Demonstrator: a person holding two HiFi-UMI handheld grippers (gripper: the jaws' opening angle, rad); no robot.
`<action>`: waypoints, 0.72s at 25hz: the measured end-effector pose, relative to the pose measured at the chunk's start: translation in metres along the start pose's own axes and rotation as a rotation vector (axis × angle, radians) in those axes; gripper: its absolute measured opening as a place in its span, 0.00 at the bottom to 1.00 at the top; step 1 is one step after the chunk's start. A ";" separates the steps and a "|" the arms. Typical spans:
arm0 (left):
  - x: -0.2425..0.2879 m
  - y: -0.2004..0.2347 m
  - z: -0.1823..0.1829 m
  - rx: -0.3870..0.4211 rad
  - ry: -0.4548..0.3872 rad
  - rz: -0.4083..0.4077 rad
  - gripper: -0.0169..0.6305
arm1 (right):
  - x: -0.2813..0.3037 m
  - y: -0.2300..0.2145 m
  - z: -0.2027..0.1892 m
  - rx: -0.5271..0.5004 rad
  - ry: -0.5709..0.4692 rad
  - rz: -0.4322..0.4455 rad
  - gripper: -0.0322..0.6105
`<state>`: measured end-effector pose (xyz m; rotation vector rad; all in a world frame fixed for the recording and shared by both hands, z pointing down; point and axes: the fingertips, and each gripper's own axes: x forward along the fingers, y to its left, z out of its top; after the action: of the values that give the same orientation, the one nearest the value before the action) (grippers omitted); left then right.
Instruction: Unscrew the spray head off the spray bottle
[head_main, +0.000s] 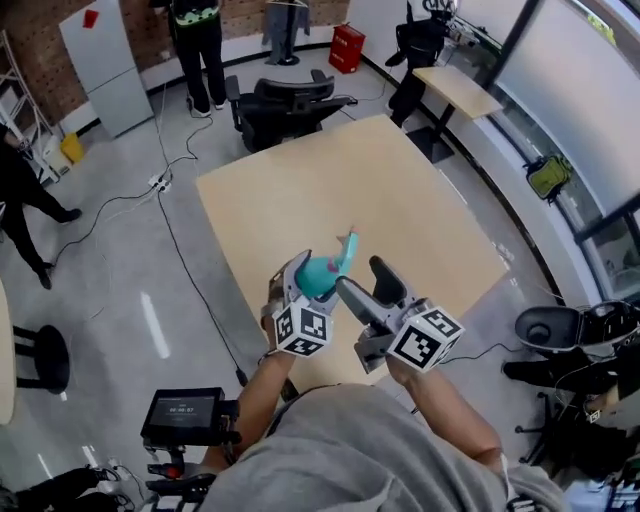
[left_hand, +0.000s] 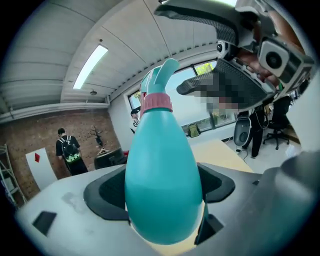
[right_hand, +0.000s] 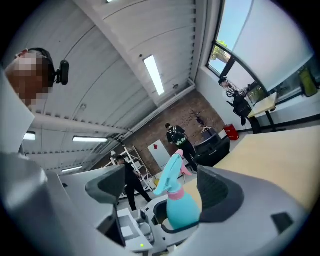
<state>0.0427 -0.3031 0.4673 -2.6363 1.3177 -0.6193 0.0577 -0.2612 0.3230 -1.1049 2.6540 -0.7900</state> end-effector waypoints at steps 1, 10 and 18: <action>0.000 -0.002 0.003 0.023 0.003 0.006 0.64 | 0.004 0.001 0.002 -0.005 0.003 -0.003 0.71; -0.011 -0.074 0.026 0.114 -0.016 -0.162 0.64 | -0.014 -0.042 -0.042 -0.267 0.277 -0.101 0.28; -0.007 -0.061 -0.016 -0.136 0.008 -0.482 0.64 | 0.037 -0.034 -0.075 -0.333 0.423 0.304 0.27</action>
<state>0.0773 -0.2596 0.4978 -3.0891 0.7405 -0.6096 0.0264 -0.2763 0.4060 -0.6076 3.2950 -0.5871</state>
